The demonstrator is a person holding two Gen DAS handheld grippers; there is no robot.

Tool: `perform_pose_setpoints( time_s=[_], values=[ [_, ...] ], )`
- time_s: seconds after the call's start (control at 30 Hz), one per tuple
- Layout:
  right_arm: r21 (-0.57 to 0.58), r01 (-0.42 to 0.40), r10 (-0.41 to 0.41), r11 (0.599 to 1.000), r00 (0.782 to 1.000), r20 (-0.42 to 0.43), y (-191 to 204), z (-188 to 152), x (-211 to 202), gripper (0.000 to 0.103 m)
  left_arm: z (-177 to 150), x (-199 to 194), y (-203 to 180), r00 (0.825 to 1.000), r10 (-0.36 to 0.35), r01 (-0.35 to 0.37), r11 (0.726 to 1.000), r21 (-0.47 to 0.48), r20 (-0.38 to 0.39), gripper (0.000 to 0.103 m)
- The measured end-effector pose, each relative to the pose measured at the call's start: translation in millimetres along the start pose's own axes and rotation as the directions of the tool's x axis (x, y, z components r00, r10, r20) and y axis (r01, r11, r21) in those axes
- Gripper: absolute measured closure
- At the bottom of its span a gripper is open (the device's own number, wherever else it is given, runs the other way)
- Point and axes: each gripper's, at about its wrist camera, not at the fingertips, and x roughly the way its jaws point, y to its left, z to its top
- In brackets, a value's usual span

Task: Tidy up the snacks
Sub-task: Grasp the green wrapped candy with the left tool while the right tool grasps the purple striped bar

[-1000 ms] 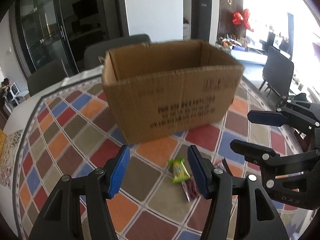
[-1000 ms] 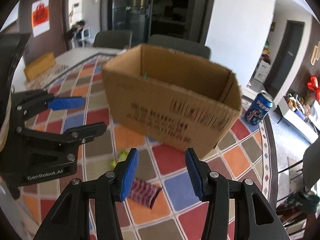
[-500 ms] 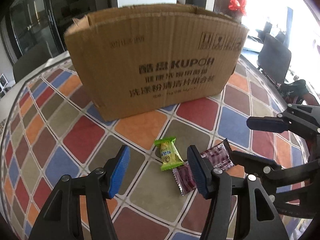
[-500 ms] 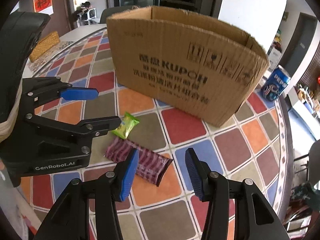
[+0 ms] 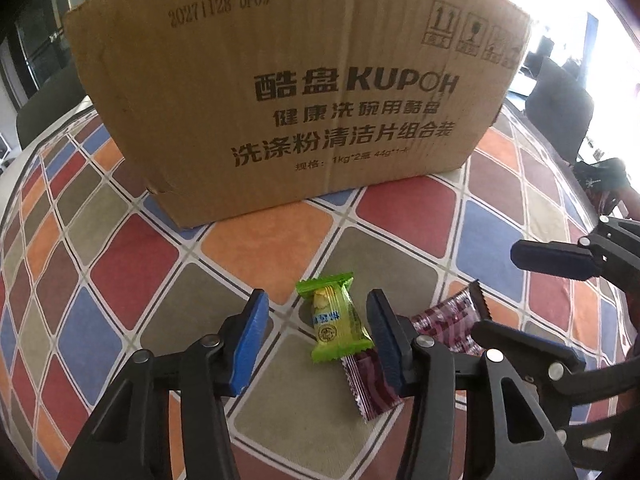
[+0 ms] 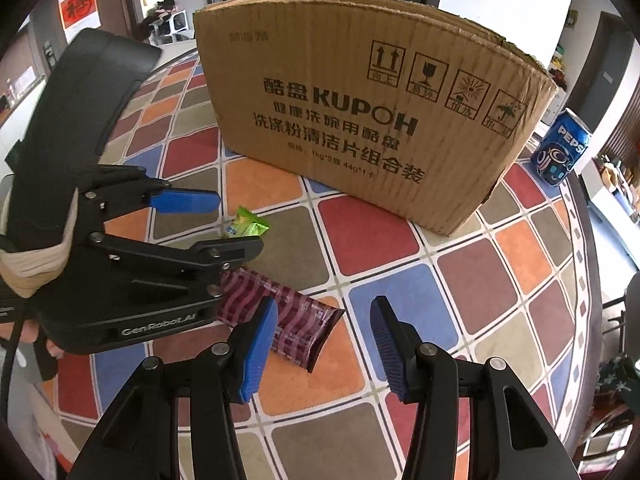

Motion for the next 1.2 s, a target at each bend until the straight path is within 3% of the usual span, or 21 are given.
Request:
perform_pose_setpoints(
  time_s=[0.17,0.3,0.6,0.7,0.77,1.0,1.2],
  values=[
    [-0.022,-0.008,0.008,1.000,1.000,-0.009,1,2,6,0.053,2,8,0,1.000,0.007,-0.007,1.000,-0.008,-0.007,0.058],
    [-0.063,-0.036,0.034,0.997,0.999,-0.028,7,4,10,0.053,6,8,-2,1.000,-0.010,0.010,1.000,-0.003,-0.004,0.075],
    [-0.181,-0.166,0.149,0.969,0.983,-0.103,25,6,22,0.053,-16,-19,5,1.000,-0.004,0.005,0.997,-0.075,0.025,0.076],
    [-0.257,-0.173,0.146,0.951,0.982,-0.118,36,7,28,0.042,-32,-32,15,1.000,-0.012,0.016,0.991,-0.136,0.027,0.076],
    [-0.307,-0.163,0.132,0.938,0.984,-0.118,42,7,30,0.039,-42,-38,18,1.000,-0.014,0.018,0.987,-0.159,0.027,0.076],
    [-0.390,-0.164,0.106,0.906,0.981,-0.165,53,16,49,0.039,-61,-38,20,0.999,-0.042,0.040,0.976,-0.214,-0.002,0.076],
    [-0.360,-0.170,0.115,0.917,0.979,-0.170,50,24,58,0.039,-60,-38,22,0.999,-0.040,0.040,0.975,-0.217,0.004,0.076]
  ],
)
